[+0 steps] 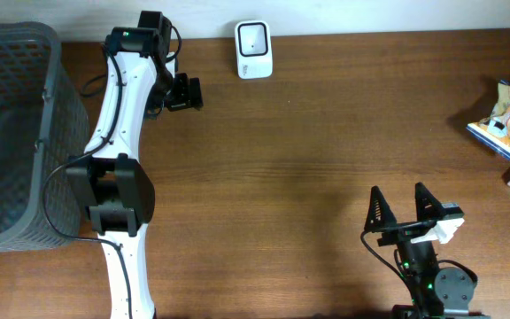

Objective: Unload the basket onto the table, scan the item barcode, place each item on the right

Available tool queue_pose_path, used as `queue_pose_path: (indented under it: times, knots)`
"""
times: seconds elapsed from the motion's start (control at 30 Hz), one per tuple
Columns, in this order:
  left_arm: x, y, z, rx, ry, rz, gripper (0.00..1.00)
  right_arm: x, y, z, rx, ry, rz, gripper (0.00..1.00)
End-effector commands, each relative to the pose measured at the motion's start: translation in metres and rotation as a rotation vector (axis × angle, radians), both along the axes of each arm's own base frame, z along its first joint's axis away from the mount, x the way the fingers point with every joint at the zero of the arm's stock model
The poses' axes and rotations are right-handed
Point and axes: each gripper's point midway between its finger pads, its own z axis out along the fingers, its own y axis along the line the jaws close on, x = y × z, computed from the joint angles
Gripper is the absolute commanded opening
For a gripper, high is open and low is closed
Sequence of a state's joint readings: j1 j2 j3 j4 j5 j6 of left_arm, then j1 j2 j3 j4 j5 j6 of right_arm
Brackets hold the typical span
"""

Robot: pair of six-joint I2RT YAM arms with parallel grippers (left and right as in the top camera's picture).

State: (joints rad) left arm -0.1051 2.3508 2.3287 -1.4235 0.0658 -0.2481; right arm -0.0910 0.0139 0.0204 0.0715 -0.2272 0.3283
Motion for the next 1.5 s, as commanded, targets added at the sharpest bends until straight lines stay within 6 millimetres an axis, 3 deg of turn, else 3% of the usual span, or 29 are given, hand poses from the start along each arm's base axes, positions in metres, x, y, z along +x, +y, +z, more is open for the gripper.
queue_pose_path:
  times: [0.0, 0.1, 0.27, 0.6, 0.8, 1.47]
  knots:
    - [0.0, 0.003, -0.004, 0.011, 0.009, 0.01, 0.99, 0.001, -0.002, -0.002, -0.017, -0.01, -0.031, 0.98]
    - [0.0, 0.002, -0.004, 0.011, 0.009, 0.008, 0.99, 0.001, 0.004, -0.009, -0.075, 0.011, -0.013, 0.98]
    - [0.0, 0.005, -0.004, 0.011, 0.009, 0.014, 0.99, 0.001, -0.002, -0.04, -0.076, 0.139, -0.044, 0.98]
    - [0.0, 0.003, -0.004, 0.011, 0.009, 0.01, 0.99, 0.002, -0.023, -0.042, -0.086, 0.15, -0.164, 0.98]
    - [0.0, 0.002, -0.004, 0.011, 0.009, 0.007, 0.99, 0.002, -0.022, -0.042, -0.274, 0.14, -0.16, 0.98]
    - [0.0, 0.002, -0.004, 0.011, 0.009, 0.008, 0.99, 0.002, -0.018, -0.042, -0.313, 0.135, -0.139, 0.98]
